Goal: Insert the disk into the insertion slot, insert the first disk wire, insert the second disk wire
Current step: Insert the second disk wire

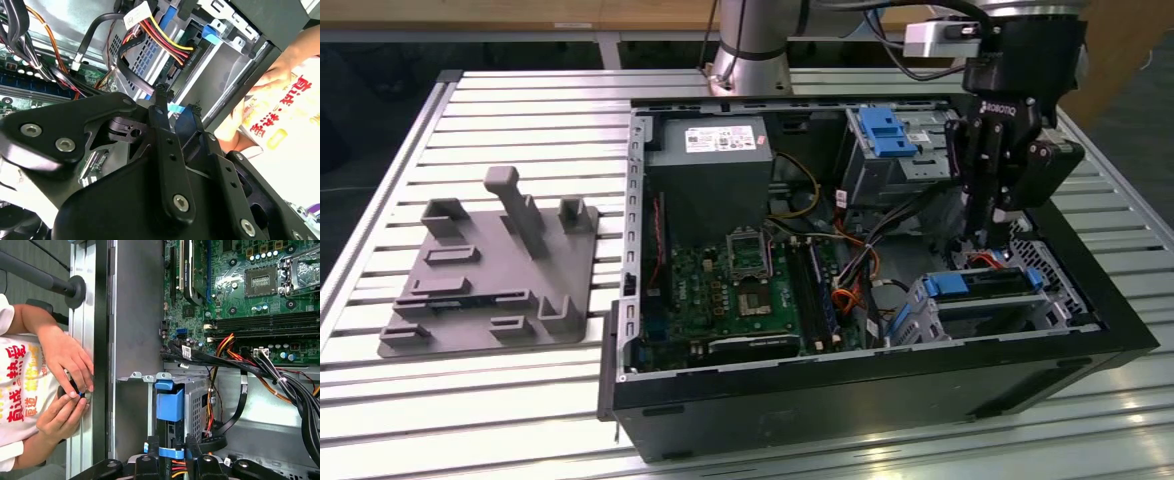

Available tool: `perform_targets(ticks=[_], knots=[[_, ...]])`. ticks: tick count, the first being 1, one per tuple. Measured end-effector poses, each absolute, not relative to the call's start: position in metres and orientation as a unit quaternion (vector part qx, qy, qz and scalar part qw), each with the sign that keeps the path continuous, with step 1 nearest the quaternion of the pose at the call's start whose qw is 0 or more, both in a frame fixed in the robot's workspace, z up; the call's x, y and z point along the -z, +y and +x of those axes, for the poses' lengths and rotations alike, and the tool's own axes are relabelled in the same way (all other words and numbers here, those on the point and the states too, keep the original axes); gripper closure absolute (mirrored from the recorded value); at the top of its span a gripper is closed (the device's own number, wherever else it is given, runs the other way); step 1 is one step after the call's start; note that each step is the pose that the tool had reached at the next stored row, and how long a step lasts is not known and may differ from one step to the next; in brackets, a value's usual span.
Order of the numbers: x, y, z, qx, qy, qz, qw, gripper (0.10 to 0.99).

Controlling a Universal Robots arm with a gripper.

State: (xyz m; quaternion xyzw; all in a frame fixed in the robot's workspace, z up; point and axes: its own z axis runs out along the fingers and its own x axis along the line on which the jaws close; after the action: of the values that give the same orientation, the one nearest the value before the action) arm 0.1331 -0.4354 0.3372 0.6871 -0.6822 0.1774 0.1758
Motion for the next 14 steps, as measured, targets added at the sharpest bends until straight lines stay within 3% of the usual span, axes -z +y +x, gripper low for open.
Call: perform_targets(ticks=[14], knots=[[-0.3342,-0.4354,0.1329,-0.178,-0.682,0.687,0.174,0.741]])
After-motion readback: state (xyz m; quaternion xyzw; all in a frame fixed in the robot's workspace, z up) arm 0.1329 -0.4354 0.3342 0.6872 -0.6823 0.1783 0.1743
